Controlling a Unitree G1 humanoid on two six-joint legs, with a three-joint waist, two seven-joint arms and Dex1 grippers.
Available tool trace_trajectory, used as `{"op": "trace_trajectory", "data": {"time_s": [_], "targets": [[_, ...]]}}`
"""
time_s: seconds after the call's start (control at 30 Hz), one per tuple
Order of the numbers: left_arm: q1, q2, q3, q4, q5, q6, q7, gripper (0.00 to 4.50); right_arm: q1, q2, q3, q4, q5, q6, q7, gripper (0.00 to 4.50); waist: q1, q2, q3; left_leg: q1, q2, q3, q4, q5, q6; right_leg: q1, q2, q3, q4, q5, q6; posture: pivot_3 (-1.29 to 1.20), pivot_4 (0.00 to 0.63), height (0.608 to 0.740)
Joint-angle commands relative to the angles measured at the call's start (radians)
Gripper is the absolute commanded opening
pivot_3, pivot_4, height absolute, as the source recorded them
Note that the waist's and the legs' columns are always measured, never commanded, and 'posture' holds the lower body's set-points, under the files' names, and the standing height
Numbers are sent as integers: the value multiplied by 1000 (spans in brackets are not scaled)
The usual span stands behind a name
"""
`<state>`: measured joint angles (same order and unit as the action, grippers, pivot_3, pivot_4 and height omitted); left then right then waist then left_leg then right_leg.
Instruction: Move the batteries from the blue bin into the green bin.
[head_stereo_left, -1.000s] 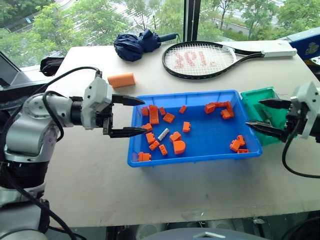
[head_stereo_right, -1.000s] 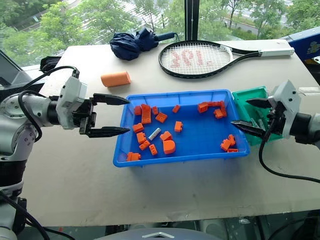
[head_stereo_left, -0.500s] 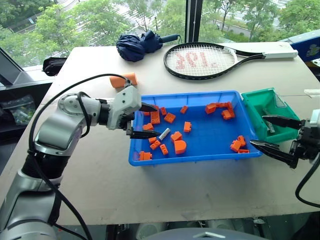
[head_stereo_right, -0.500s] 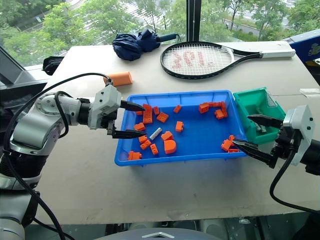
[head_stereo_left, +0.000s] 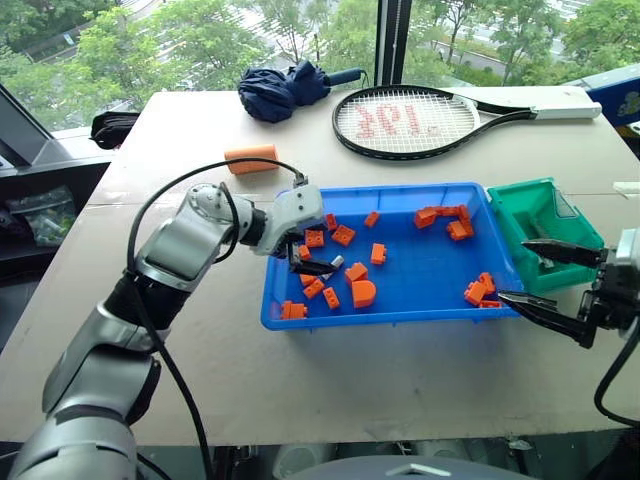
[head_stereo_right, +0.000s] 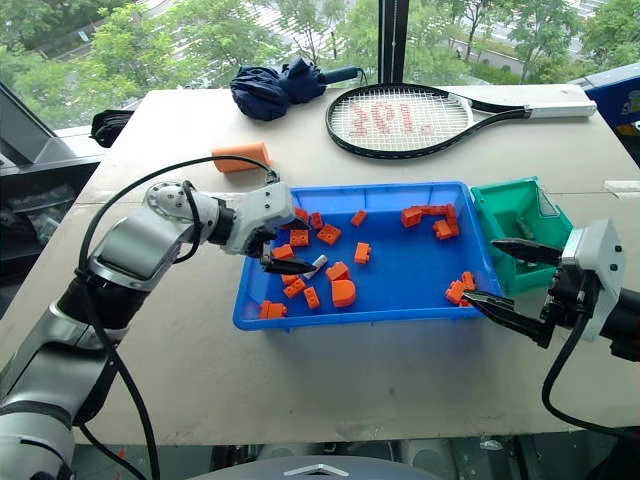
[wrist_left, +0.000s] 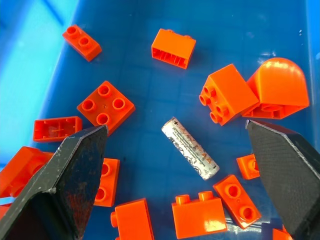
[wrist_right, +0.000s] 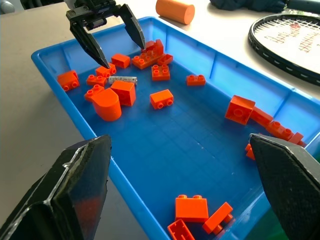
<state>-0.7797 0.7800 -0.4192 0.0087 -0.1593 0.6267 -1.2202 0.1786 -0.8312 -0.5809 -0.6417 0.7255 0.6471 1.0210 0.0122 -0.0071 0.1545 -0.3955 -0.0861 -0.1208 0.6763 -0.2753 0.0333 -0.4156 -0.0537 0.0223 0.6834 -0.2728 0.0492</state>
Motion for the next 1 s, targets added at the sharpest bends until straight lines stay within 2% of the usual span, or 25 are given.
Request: {"op": "trace_trajectory", "data": {"time_s": [0.03,0.13,0.27,0.3,0.33,0.37,0.43,0.6,0.8,1.0], "targets": [[-29,1,-55,28,69,-37,-41,4500,25,2,-52,-65,26,-20,-33,4426,0,0,0,0,0,0,0,0,0,0,0,0,0,0,0,0,150,740],[-53,-19,-93,95,140,-96,-28,4500,53,8,-67,-86,39,-22,-49,4426,2,0,0,0,0,0,0,0,0,0,0,0,0,0,0,0,150,740],[-76,-62,-105,160,157,-98,-53,4500,105,18,-86,-119,50,-25,-62,4426,2,0,0,0,0,0,1,0,0,0,0,0,0,0,0,0,150,740],[-82,-75,-105,175,160,-99,-56,3989,120,19,-90,-125,50,-28,-63,4500,2,0,0,0,0,0,1,0,0,0,0,0,0,0,0,0,150,740],[-86,-87,-104,187,163,-98,-60,3696,131,20,-93,-129,51,-29,-65,4500,2,0,0,0,0,0,1,0,0,1,0,0,0,0,0,0,150,740],[-89,-99,-104,196,165,-97,-66,3092,146,20,-98,-134,52,-29,-64,4500,1,0,0,0,0,0,1,0,0,0,0,0,0,0,0,0,150,740],[-91,-114,-103,206,170,-96,-76,2241,167,18,-104,-141,53,-32,-62,4500,1,-1,0,0,0,0,1,0,0,1,0,-1,0,0,0,0,150,740],[-88,-125,-112,214,190,-105,-102,41,188,9,-121,-145,61,-42,-65,4500,0,0,0,0,0,-1,2,0,0,1,0,-1,1,0,0,0,150,740],[-78,-123,-102,214,205,-119,-118,58,187,-2,-130,-146,62,-51,-68,4500,0,-1,-1,0,0,-1,2,0,0,1,0,-1,1,0,0,0,150,740],[-134,-182,-40,232,170,-100,-94,58,175,-9,-133,-119,35,-69,-78,4500,3,-1,0,0,0,-1,3,0,0,2,0,-1,1,0,0,0,150,740]]}}
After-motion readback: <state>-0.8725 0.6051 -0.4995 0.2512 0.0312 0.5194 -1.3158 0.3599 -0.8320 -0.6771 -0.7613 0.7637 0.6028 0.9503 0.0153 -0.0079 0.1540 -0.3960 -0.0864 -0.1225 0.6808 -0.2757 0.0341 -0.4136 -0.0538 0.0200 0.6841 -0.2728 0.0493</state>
